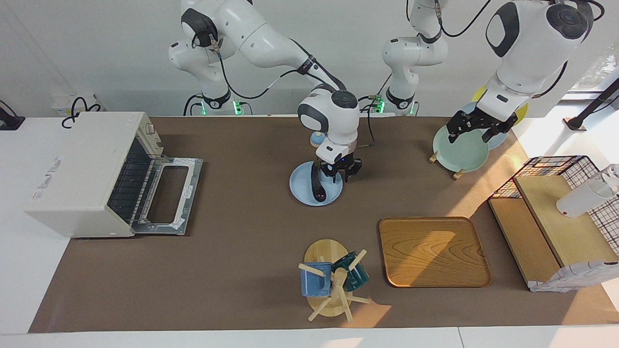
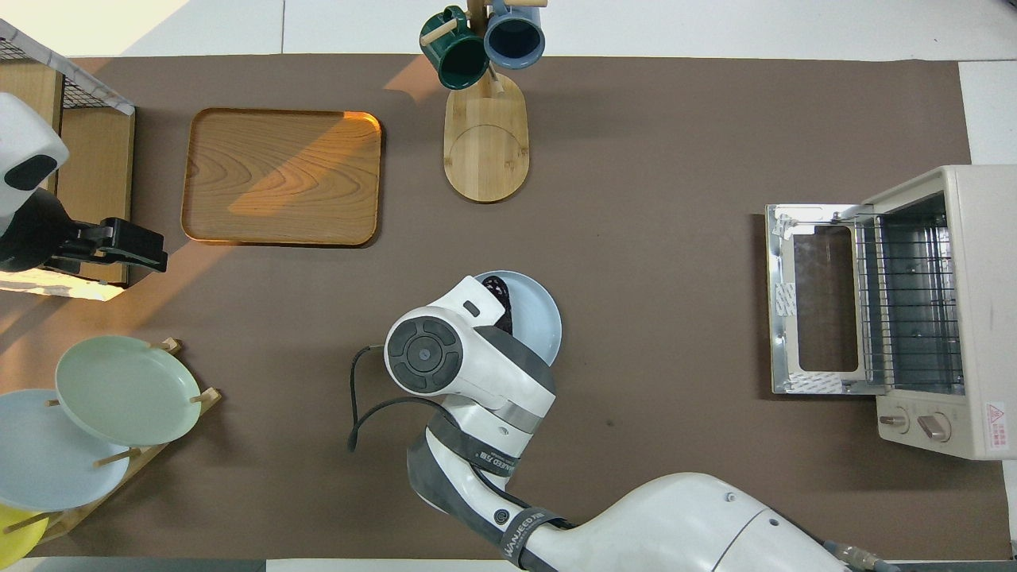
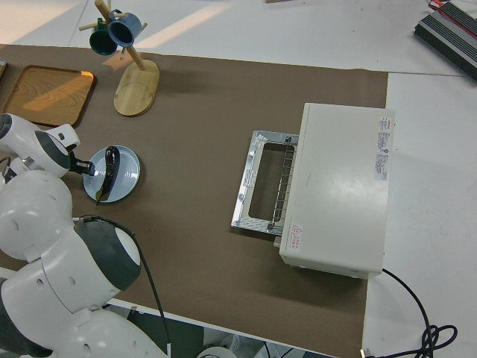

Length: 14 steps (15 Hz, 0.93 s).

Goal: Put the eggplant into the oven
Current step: 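Move the right gripper to the blue plate and grasp its rim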

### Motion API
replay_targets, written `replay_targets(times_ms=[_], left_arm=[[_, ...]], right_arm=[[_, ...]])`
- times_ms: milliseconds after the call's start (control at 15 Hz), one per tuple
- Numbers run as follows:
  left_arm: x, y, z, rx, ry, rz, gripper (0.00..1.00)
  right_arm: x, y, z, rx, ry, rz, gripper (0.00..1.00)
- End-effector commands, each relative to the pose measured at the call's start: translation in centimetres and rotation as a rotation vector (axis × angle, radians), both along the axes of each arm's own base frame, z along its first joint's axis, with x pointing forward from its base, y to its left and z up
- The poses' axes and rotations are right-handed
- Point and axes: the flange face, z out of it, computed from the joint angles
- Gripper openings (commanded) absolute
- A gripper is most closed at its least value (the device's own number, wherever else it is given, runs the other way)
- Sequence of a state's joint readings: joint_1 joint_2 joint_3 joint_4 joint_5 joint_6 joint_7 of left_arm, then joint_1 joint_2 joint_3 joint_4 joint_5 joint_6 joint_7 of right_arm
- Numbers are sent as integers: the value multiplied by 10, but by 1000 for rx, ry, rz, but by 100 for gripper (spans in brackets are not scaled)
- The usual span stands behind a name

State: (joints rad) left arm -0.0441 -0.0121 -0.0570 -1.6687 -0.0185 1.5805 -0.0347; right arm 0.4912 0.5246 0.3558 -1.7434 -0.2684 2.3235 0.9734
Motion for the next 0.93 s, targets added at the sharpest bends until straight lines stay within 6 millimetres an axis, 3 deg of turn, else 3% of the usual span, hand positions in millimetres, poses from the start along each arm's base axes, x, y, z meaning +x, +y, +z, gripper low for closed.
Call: replay_targets(times_ms=[0,67,133,333,600,800,867], left_arm=[[-7,5,8,20,11,2,100],[-7,6,7,21,14,5,100],[-7,6,7,21,14,5,100],[-6,12,8,20,11,8,100],[-5,20,7,19,4,23,100],[-5,20,7,20,5,28,100],[-5,21,7,20,5,30,100]], right_arm=[[-9,-8,2,-4,-23,9,25],[-10,-8,1,-9,-19,9,8],[-10,-9,1,-13,-17,8,0],[-8,-9,5,-38,-6,6,0],[24,-16,54,-137,14,75,0],[50,-52,65,-213,16,146,0],[59,-74,80,-240,24,171,0]])
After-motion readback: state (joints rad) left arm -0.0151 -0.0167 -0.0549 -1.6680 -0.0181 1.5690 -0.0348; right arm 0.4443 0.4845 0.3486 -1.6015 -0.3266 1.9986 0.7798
